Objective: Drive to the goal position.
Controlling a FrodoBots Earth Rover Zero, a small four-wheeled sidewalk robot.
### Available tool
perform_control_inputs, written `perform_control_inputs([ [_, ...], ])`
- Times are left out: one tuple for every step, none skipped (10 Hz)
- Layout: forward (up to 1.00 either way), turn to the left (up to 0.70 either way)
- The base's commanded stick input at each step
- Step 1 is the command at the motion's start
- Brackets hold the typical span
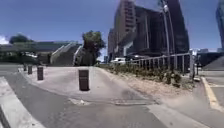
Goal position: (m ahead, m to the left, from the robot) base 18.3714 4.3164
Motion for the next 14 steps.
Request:
perform_control_inputs([
  [0.45, 0.00],
  [0.45, 0.00],
  [0.45, 0.00],
  [0.45, 0.00],
  [0.45, 0.00],
  [0.45, 0.00],
  [0.45, 0.00],
  [0.45, 0.00],
  [0.45, 0.00],
  [0.45, 0.00],
  [0.45, 0.00],
  [0.45, 0.00],
  [0.45, 0.00],
  [0.45, 0.00],
])
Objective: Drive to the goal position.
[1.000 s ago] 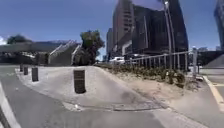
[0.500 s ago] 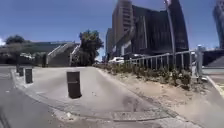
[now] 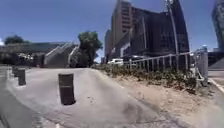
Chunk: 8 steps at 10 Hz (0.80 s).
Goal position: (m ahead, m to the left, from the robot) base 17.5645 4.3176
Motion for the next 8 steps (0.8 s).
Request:
perform_control_inputs([
  [0.45, 0.00],
  [0.45, 0.00],
  [0.45, 0.12],
  [0.45, 0.27],
  [0.45, 0.27],
  [0.45, 0.27],
  [0.45, 0.27],
  [0.45, 0.27],
])
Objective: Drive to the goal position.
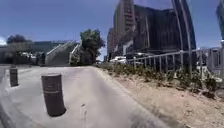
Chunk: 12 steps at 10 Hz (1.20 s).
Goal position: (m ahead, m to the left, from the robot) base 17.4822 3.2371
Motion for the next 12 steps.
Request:
perform_control_inputs([
  [0.45, 0.27],
  [0.45, 0.22],
  [0.45, 0.03],
  [0.45, 0.00],
  [0.45, 0.00],
  [0.45, 0.00],
  [0.45, 0.00],
  [0.45, 0.00],
  [0.45, 0.00],
  [0.45, 0.00],
  [0.47, 0.00],
  [0.70, 0.00],
])
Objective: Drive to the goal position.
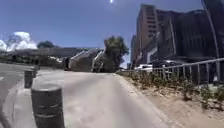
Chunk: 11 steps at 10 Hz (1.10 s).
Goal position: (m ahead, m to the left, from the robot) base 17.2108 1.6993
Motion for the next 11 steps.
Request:
perform_control_inputs([
  [0.66, 0.00],
  [0.45, 0.00],
  [0.45, 0.00],
  [0.45, 0.00],
  [0.45, 0.00],
  [0.45, 0.00],
  [0.45, 0.00],
  [0.46, 0.00],
  [0.67, 0.00],
  [0.70, 0.00],
  [0.70, 0.00],
])
